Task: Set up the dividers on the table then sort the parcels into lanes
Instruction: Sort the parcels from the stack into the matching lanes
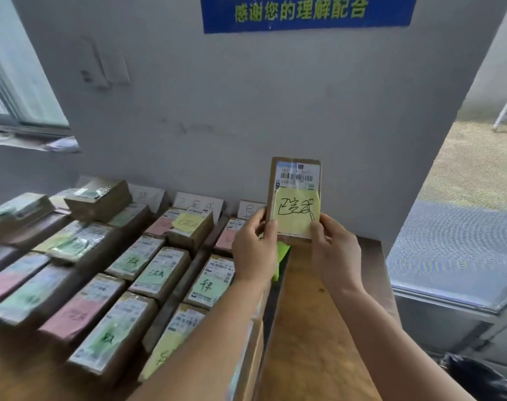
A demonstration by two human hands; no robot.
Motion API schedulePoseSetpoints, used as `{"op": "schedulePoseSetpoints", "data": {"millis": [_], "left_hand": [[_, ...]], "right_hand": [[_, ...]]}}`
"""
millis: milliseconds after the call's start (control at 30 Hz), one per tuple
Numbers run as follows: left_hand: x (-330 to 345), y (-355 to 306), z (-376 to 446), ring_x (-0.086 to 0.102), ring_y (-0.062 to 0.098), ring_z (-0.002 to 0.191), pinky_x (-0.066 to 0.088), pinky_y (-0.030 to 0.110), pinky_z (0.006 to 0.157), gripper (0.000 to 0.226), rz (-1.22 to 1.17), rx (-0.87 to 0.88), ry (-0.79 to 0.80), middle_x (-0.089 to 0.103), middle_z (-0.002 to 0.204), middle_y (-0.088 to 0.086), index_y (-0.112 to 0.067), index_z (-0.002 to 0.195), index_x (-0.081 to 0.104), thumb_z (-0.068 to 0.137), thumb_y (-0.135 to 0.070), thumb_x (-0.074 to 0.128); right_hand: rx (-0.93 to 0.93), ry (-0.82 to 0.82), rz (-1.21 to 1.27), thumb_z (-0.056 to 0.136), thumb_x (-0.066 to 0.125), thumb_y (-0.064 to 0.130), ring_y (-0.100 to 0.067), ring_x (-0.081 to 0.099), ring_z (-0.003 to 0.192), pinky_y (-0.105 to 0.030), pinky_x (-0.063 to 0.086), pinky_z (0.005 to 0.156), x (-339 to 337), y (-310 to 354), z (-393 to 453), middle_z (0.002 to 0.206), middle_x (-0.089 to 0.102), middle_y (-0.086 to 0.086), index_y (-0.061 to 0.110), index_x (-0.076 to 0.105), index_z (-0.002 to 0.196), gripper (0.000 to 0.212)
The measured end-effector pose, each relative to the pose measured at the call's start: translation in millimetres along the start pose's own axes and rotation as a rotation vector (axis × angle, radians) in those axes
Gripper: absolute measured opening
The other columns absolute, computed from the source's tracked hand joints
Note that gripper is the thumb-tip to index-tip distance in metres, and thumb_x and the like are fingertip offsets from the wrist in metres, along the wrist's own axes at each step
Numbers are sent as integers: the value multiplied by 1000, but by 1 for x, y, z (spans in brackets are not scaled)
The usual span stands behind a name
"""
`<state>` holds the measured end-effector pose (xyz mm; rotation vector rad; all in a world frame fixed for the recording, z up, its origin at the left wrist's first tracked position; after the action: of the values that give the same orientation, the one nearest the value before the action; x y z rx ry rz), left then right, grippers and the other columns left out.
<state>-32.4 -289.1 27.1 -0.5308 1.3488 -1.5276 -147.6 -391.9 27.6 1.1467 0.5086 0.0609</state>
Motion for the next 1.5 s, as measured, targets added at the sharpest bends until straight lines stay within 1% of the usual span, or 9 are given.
{"op": "schedulePoseSetpoints", "data": {"millis": [133,267,400,533,667,800,1033,1233,1500], "left_hand": [[-61,17,4,64,4,92,53,16,74,37,-12,3,-12,67,114,-7,-20,133,56,98,-28,50],[-126,39,11,61,6,100,50,18,78,37,10,-8,-3,65,117,-7,-22,134,55,98,-30,48],[-186,63,21,56,10,105,49,32,93,40,7,-19,9,54,119,-13,-22,138,51,99,-31,47],[-236,94,40,52,11,115,45,31,98,42,60,-72,22,53,131,-4,-24,137,51,97,-36,45],[-267,120,60,56,15,112,49,37,95,45,118,-171,71,54,131,-4,-27,141,46,97,-36,46],[-280,141,81,61,23,108,53,42,90,46,140,-244,113,59,126,-2,-26,142,44,97,-32,46],[-278,183,109,64,21,95,48,24,60,38,202,-330,182,67,113,-1,-27,135,52,99,-29,44],[-269,205,124,62,16,85,45,25,60,31,229,-346,241,69,104,-1,-27,125,59,99,-23,42],[-280,212,128,55,8,75,39,20,55,36,297,-344,202,57,94,-7,-18,134,51,100,-21,41]], "right_hand": [[-21,36,14,98,44,21,3,58,65,-10,40,50,43,37,-28,79,67,16,24,66,92,23],[4,48,16,98,43,23,-14,59,64,-31,48,60,97,65,-58,77,69,2,14,66,91,26],[21,64,22,97,44,24,-9,48,51,-20,34,46,151,90,-86,67,63,-3,13,63,82,27],[69,121,12,98,44,26,-14,53,56,-25,37,48,204,106,-101,68,65,2,16,64,84,27],[128,183,2,99,46,27,-9,59,68,-13,41,50,249,109,-105,83,67,7,19,65,102,21],[141,195,4,97,51,27,-12,63,94,-19,49,65,285,108,-99,117,66,7,27,44,140,43],[194,250,-70,97,51,21,-10,60,98,-10,46,57,328,91,-84,129,60,6,27,36,144,50],[223,274,-128,96,53,20,-13,63,95,-27,56,71,344,79,-78,124,62,4,28,37,143,50],[156,314,-215,97,52,25,-6,58,91,-24,52,76,351,81,-79,127,61,4,25,39,143,48]]}}
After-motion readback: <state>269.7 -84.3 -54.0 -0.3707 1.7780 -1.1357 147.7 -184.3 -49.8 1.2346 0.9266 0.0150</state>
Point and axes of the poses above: each hand's wrist, its own z-axis towards the middle knuckle, its own x-axis out of the palm, y = z × x, the point moved 6 cm from there along z, towards the middle knuckle
